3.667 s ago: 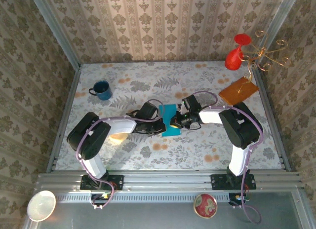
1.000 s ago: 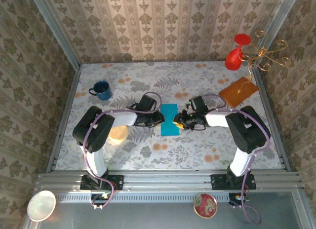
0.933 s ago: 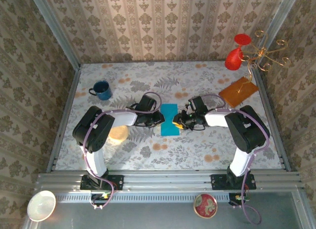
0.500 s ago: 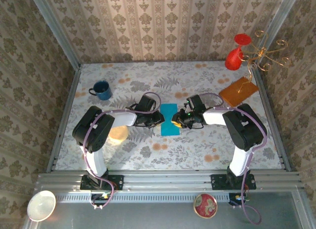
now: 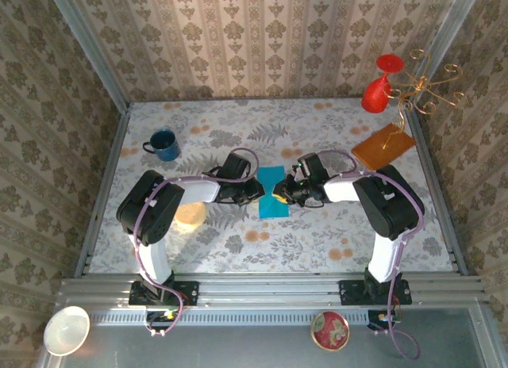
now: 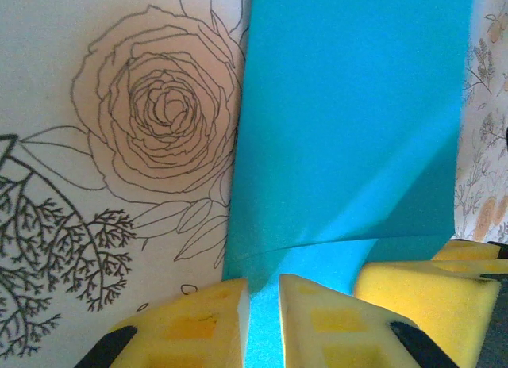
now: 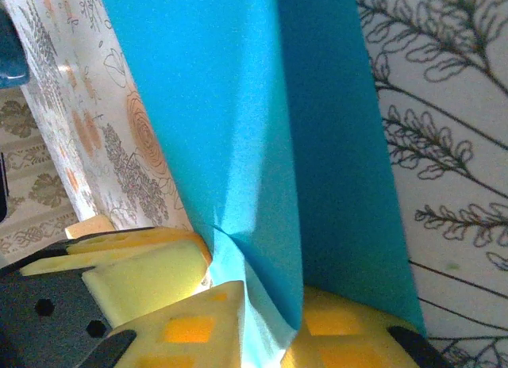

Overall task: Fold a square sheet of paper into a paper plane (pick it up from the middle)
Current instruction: Turn over the paper at the center of the table.

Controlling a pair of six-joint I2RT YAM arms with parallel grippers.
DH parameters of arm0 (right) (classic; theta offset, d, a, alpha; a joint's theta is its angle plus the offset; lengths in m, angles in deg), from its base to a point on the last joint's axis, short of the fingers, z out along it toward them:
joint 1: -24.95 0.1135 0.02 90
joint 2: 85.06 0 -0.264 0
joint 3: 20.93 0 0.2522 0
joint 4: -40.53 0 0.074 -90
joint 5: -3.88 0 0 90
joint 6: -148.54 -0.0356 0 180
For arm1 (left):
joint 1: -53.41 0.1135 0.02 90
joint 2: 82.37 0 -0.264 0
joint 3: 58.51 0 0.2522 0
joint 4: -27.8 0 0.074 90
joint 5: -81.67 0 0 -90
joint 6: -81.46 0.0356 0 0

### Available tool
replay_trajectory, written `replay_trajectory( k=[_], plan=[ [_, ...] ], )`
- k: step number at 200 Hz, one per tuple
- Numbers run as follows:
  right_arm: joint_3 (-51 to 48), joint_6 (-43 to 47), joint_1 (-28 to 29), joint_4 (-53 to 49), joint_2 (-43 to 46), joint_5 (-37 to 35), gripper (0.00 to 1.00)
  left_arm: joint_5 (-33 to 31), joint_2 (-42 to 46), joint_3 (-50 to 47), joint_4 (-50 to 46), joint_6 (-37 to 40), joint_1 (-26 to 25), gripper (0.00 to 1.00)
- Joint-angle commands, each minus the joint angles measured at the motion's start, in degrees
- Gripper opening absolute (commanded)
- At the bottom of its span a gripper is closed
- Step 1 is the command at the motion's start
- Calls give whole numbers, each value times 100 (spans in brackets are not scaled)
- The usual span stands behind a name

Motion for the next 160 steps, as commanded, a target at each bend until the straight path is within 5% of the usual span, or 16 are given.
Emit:
replay_trajectory(
  k=[1, 44, 87, 160],
  plan=[
    [-103, -31, 41, 76, -64, 34, 16, -83, 66, -92, -233, -62, 71, 20],
    [-220, 55, 41, 143, 262, -124, 11, -73, 458, -205, -220, -55, 180, 21],
    [-392, 214, 16, 578, 861, -100, 7, -24, 1442, -715, 111, -74, 502, 34],
    [-36, -209, -114, 1870, 1565, 1119, 7, 967, 2890, -1446, 1544, -236, 832, 81]
  ],
)
